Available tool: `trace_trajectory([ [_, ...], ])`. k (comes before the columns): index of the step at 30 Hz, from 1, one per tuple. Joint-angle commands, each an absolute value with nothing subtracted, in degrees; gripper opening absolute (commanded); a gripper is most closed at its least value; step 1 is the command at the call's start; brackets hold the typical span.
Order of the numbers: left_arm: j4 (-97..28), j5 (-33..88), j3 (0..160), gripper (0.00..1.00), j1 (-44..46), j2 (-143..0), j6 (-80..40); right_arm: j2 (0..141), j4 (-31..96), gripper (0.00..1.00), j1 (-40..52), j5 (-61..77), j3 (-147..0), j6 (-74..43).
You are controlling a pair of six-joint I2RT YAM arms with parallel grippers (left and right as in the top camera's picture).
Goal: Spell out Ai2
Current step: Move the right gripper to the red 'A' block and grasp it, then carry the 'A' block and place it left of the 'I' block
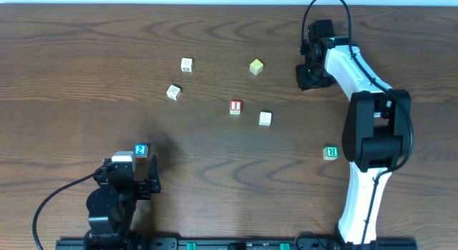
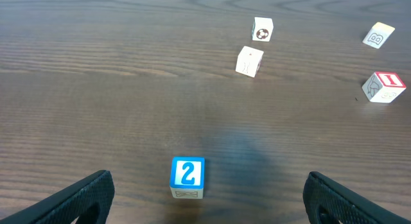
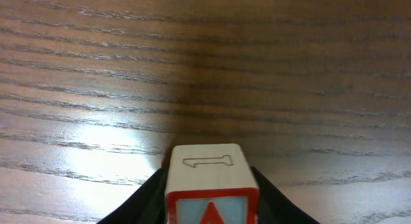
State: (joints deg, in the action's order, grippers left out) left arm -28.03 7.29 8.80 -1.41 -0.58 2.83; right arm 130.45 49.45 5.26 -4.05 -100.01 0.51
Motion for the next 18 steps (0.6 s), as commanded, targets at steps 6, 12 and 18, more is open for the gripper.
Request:
trace_trajectory([
  [6,-27.9,7.27,7.84,0.95,-1.48,-0.25,2.59,131.04,52.38,0.29,5.39,-3.77,-102.72,-1.3],
  [12,-27.9,7.27,7.84,0.95,-1.48,-0.25,2.59,131.04,61.36,0.26,7.81,-3.55,-115.09,-3.68],
  [18,-27.9,7.27,7.84,0.95,-1.48,-0.25,2.59,131.04,69.69,0.28,15.84,-3.55,-127.87,-9.82],
])
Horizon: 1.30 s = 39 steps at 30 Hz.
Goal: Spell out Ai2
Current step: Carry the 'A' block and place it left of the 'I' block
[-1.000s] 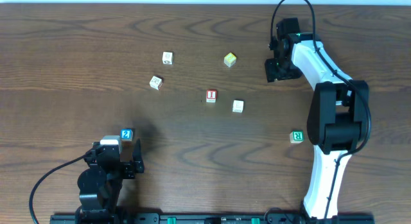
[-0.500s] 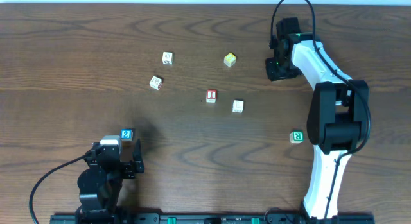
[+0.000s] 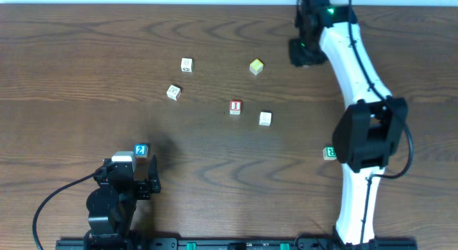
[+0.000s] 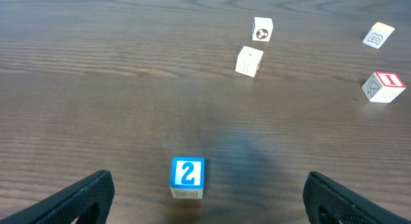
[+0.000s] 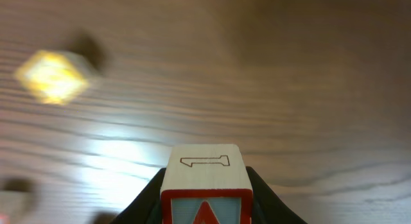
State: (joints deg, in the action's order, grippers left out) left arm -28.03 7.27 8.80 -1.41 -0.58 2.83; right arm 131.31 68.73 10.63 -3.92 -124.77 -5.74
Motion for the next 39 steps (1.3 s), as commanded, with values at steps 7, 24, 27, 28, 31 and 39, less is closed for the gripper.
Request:
trace_trajectory([
  [7,-27.9,7.27,7.84,0.95,-1.48,-0.25,2.59,131.07,66.76,0.25,31.0,-3.64,-128.53,-16.95],
  [24,-27.9,7.27,7.84,0.95,-1.48,-0.25,2.59,123.22,49.3,0.29,43.31,-10.98,-106.02,-32.01],
  [27,-27.9,7.27,7.84,0.95,-1.48,-0.25,2.59,120.86,46.81,0.29,43.83,-14.11,-100.44,-37.5],
  [28,-27.9,7.27,7.84,0.95,-1.48,-0.25,2.61,120.86,46.94,0.29,43.92,-14.15,-99.7,-38.65],
  [31,-27.9,7.27,7.84,0.95,-1.48,-0.25,2.59,120.86,46.72,0.27,43.97,-14.74,-97.14,-42.63],
  [39,-27.9,7.27,7.84,0.95,-1.48,-0.25,2.59,121.58,42.3,0.27,43.97,-15.03,-95.77,-43.75],
])
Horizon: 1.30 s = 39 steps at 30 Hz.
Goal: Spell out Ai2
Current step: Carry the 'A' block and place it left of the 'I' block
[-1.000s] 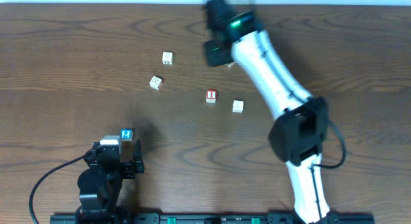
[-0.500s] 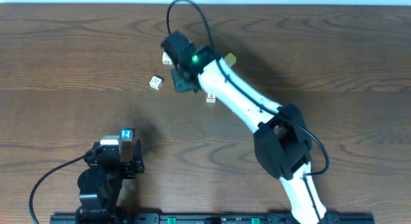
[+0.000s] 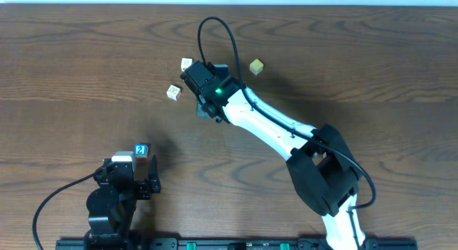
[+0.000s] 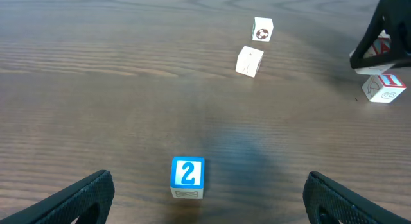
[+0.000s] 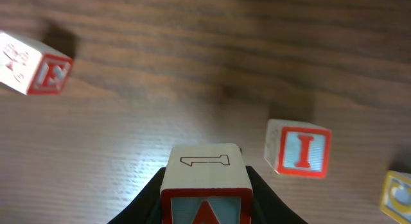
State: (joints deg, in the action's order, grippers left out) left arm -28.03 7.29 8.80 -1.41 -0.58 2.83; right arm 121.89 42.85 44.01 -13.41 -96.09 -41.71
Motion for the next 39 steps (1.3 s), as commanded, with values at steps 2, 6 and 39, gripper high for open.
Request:
trace_trajectory([
  [2,-27.9,7.27,7.84,0.95,-1.48,-0.25,2.59,121.97,42.68,0.27,43.94,-15.05,-95.77,-44.12],
  [6,-27.9,7.27,7.84,0.95,-1.48,-0.25,2.59,123.48,43.09,0.27,43.9,-15.0,-95.74,-44.31],
  [39,-27.9,7.27,7.84,0.95,-1.48,-0.25,2.59,129.8,42.61,0.31,40.69,-11.09,-95.74,-44.05],
])
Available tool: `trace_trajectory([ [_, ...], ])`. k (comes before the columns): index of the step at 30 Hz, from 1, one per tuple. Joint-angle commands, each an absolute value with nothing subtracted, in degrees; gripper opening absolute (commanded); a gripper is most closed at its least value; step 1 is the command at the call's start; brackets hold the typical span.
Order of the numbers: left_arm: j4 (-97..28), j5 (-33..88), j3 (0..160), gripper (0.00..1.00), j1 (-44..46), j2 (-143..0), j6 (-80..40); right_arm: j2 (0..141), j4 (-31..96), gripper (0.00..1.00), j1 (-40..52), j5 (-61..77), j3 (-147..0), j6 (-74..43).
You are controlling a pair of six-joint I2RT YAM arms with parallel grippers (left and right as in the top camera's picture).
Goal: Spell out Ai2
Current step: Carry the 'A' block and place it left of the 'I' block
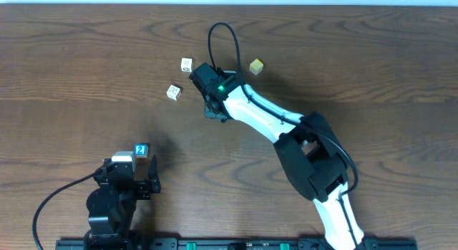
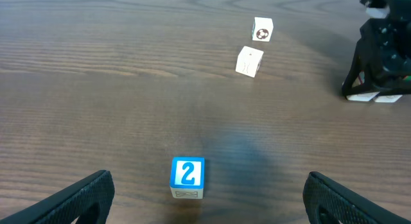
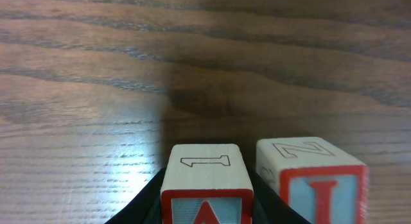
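Observation:
My right gripper (image 3: 205,201) is shut on a white block with a red-framed A (image 3: 205,179). It holds the block low over the wood, close beside the left of the red I block (image 3: 313,179). Overhead, the right gripper (image 1: 215,107) sits left of centre, and its arm hides both blocks. The blue 2 block (image 2: 187,176) (image 1: 141,150) stands alone just ahead of my left gripper (image 2: 207,197), which is open at the table's near left. From the left wrist, the right gripper (image 2: 379,63) shows far right, with two block bases under it.
Two white blocks (image 1: 186,64) (image 1: 173,92) lie left of the right gripper, and a yellow block (image 1: 256,65) lies behind it. The right arm (image 1: 286,128) stretches diagonally across the table's middle. Bare wood lies between the 2 block and the right gripper.
My right gripper has come down with the A block, from above the I block and left of it to table height right beside it. The left gripper and the 2 block are unchanged.
My right gripper was shut on the A block at the table's far right. Then it held the block further back, near the yellow block. Then it was across the table, above the I block. Now the A block sits low, next to the I block. The left arm stayed still.

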State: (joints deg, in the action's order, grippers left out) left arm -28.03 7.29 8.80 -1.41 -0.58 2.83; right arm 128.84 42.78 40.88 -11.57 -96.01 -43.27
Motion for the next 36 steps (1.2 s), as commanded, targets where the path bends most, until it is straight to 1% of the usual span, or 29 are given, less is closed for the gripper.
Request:
trace_trajectory([
  [1,-27.9,7.27,7.84,0.96,-1.48,-0.25,2.59,129.8,42.52,0.31,40.69,-10.92,-95.74,-43.94],
  [7,-27.9,7.27,7.84,0.95,-1.48,-0.25,2.59,129.8,41.87,0.32,40.66,-10.26,-95.74,-42.57],
  [10,-27.9,7.27,7.84,0.95,-1.48,-0.25,2.59,129.8,41.74,0.38,40.69,-10.26,-95.74,-41.47],
  [12,-27.9,7.27,7.84,0.96,-1.48,-0.25,2.59,129.8,41.74,0.45,40.69,-10.26,-95.74,-41.47],
  [13,-27.9,7.27,7.84,0.95,-1.48,-0.25,2.59,129.8,41.74,0.46,40.69,-10.24,-95.74,-41.47],
  [16,-27.9,7.27,7.84,0.95,-1.48,-0.25,2.59,129.8,41.71,0.54,40.69,-10.26,-95.74,-41.06],
  [25,-27.9,7.27,7.84,0.95,-1.48,-0.25,2.59,129.8,40.75,0.52,40.66,-11.11,-95.74,-40.12],
  [36,-27.9,7.27,7.84,0.96,-1.48,-0.25,2.59,129.8,36.91,0.52,39.55,-13.15,-95.77,-36.99],
])
